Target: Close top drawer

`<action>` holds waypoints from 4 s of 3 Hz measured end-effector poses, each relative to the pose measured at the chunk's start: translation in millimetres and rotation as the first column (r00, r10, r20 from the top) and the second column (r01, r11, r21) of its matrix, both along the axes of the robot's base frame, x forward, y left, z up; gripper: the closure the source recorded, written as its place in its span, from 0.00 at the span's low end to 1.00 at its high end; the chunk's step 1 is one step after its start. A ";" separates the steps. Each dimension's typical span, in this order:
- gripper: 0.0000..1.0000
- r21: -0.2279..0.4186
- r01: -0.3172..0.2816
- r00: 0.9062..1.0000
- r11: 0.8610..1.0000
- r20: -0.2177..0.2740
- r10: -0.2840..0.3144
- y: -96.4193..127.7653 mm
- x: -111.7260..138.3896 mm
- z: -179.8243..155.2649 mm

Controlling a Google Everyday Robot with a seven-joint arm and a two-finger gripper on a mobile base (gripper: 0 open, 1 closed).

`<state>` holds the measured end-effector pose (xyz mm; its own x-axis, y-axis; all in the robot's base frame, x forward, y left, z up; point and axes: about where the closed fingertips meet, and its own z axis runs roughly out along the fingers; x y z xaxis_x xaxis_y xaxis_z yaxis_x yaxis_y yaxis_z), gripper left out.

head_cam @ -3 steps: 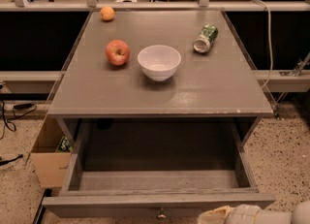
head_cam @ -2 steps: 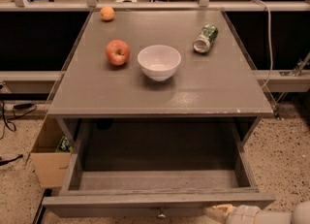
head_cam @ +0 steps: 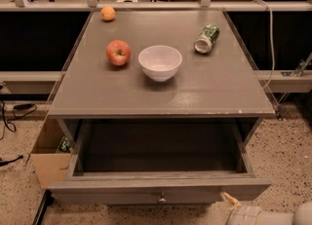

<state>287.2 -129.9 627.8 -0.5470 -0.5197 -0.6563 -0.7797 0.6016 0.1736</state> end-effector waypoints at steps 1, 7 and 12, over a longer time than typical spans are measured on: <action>0.23 -0.018 -0.001 1.000 1.000 0.029 0.001 0.5 2.7 1.9; 1.00 -0.052 -0.064 0.963 0.997 0.259 0.075 41.3 82.2 19.1; 1.00 -0.064 -0.070 0.949 0.995 0.304 0.087 66.1 150.8 23.9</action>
Offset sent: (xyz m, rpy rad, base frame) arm 0.0126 0.0004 0.0040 -0.0431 -0.0867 0.0040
